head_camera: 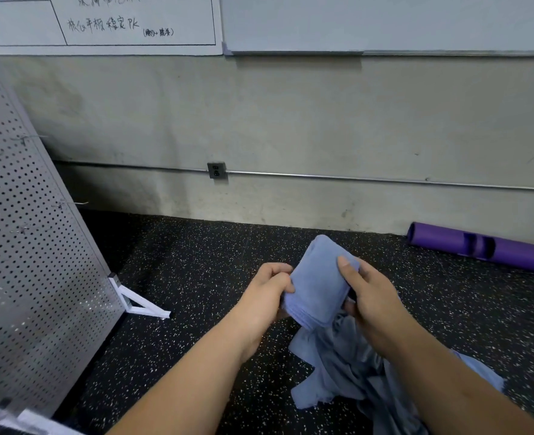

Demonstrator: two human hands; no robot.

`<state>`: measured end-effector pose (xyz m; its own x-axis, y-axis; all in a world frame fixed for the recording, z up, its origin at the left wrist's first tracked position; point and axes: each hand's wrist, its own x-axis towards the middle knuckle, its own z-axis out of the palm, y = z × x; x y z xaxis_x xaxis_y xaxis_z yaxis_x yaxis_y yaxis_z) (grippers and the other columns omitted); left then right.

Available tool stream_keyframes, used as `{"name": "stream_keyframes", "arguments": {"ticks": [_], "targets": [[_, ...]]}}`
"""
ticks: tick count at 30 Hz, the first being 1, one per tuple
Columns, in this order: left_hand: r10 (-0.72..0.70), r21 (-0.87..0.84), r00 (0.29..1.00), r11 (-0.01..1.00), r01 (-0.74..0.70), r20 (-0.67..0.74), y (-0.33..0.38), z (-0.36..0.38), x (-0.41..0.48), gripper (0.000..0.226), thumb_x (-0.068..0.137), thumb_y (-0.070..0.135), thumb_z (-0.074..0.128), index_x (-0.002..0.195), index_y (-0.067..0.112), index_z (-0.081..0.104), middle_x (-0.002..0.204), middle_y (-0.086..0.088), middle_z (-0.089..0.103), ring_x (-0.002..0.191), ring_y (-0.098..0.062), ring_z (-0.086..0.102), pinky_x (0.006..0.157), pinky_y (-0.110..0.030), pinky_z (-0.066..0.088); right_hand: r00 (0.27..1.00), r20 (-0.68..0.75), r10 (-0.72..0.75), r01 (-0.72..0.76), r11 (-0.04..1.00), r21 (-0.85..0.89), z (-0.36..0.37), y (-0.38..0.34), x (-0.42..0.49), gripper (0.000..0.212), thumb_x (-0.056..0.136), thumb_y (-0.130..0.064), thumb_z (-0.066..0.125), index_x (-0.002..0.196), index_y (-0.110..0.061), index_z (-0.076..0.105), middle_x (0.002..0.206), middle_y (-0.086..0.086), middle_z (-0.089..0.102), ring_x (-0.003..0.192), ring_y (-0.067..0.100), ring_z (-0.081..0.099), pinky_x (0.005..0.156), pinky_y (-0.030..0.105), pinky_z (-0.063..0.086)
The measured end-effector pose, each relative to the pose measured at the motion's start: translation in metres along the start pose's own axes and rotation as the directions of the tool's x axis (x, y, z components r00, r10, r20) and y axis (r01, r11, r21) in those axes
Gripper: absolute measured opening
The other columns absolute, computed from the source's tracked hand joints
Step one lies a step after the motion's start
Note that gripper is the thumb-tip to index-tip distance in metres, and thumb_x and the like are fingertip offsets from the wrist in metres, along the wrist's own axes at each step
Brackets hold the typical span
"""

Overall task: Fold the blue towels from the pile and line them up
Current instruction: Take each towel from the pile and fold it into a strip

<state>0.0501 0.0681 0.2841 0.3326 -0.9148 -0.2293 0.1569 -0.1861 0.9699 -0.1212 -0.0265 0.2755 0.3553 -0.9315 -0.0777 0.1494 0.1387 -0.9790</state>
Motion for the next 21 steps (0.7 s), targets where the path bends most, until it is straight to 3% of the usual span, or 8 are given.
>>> {"name": "stream_keyframes", "arguments": {"ticks": [3,5,8,11,14,16,18,21], "targets": [[0.059,0.214,0.998,0.975,-0.062,0.018,0.000,-0.008,0.000,0.063,0.087,0.066,0.050,0.145,0.041,0.054,0.134,0.010,0.063,0.119,-0.006,0.059,0.103,-0.034,0.047,0.995,0.069,-0.069,0.073,0.996,-0.059,0.006,0.003,-0.003,0.029,0.101,-0.023,0.070,0.128,-0.015,0.071,0.120,0.006,0.078,0.116,0.025,0.074,0.106,0.051,0.055],[0.151,0.327,0.988,0.934,-0.141,-0.005,-0.002,-0.011,0.000,0.061,0.097,0.080,0.039,0.142,0.041,0.054,0.129,0.019,0.064,0.118,0.002,0.059,0.101,-0.028,0.046,0.990,0.119,-0.073,0.085,0.991,-0.098,0.016,0.008,-0.005,0.031,0.098,-0.016,0.073,0.129,-0.012,0.070,0.120,0.006,0.078,0.117,0.026,0.073,0.108,0.052,0.054],[0.246,0.375,0.961,0.908,-0.184,-0.125,-0.008,-0.016,0.002,0.050,0.103,0.073,0.037,0.117,0.033,0.065,0.110,0.014,0.071,0.102,-0.003,0.066,0.091,-0.033,0.052,0.976,0.213,-0.041,0.072,0.988,-0.139,0.032,0.018,-0.009,0.036,0.094,-0.013,0.078,0.130,-0.014,0.071,0.122,0.006,0.078,0.117,0.025,0.073,0.107,0.051,0.055],[0.350,0.478,0.908,0.854,-0.207,-0.231,-0.011,-0.026,0.001,0.046,0.106,0.064,0.037,0.102,0.026,0.062,0.096,0.009,0.069,0.088,-0.007,0.065,0.081,-0.035,0.052,0.972,0.231,-0.054,0.086,0.988,-0.132,0.054,0.022,-0.015,0.028,0.097,-0.019,0.075,0.125,-0.016,0.073,0.115,0.003,0.080,0.109,0.023,0.076,0.097,0.043,0.059],[0.440,0.527,0.842,0.818,-0.232,-0.313,-0.015,-0.037,-0.003,0.046,0.107,0.061,0.041,0.094,0.020,0.057,0.084,0.005,0.066,0.073,-0.008,0.060,0.070,-0.033,0.051,0.977,0.213,-0.007,0.038,0.989,-0.143,0.081,0.029,-0.024,0.028,0.106,-0.044,0.060,0.118,-0.023,0.073,0.095,-0.008,0.078,0.082,0.007,0.072,0.070,0.024,0.056],[0.468,0.540,0.814,0.808,-0.236,-0.344,-0.019,-0.046,-0.006,0.046,0.106,0.059,0.045,0.090,0.017,0.053,0.077,0.004,0.063,0.063,-0.007,0.052,0.061,-0.031,0.046,0.985,0.165,0.053,-0.012,0.970,-0.241,0.098,0.039,-0.025,0.042,0.105,-0.061,0.049,0.117,-0.027,0.071,0.101,-0.009,0.077,0.091,0.007,0.073,0.077,0.029,0.055],[0.440,0.524,0.819,0.826,-0.208,-0.368,-0.022,-0.057,-0.010,0.047,0.105,0.060,0.047,0.087,0.017,0.052,0.076,0.002,0.063,0.061,-0.006,0.050,0.060,-0.029,0.044,0.994,0.106,-0.024,0.066,0.907,-0.417,0.112,0.051,-0.022,0.043,0.106,-0.059,0.043,0.110,-0.023,0.067,0.102,-0.006,0.073,0.099,0.013,0.070,0.080,0.030,0.052],[0.276,0.514,0.894,0.855,-0.061,-0.354,-0.030,-0.082,-0.013,0.051,0.104,0.067,0.041,0.096,0.019,0.058,0.092,0.002,0.068,0.081,-0.012,0.061,0.075,-0.034,0.049,0.992,0.065,-0.112,0.129,0.839,-0.529,0.132,0.068,-0.021,0.036,0.108,-0.050,0.045,0.098,-0.021,0.063,0.092,-0.004,0.068,0.088,0.016,0.065,0.071,0.031,0.047]]}}
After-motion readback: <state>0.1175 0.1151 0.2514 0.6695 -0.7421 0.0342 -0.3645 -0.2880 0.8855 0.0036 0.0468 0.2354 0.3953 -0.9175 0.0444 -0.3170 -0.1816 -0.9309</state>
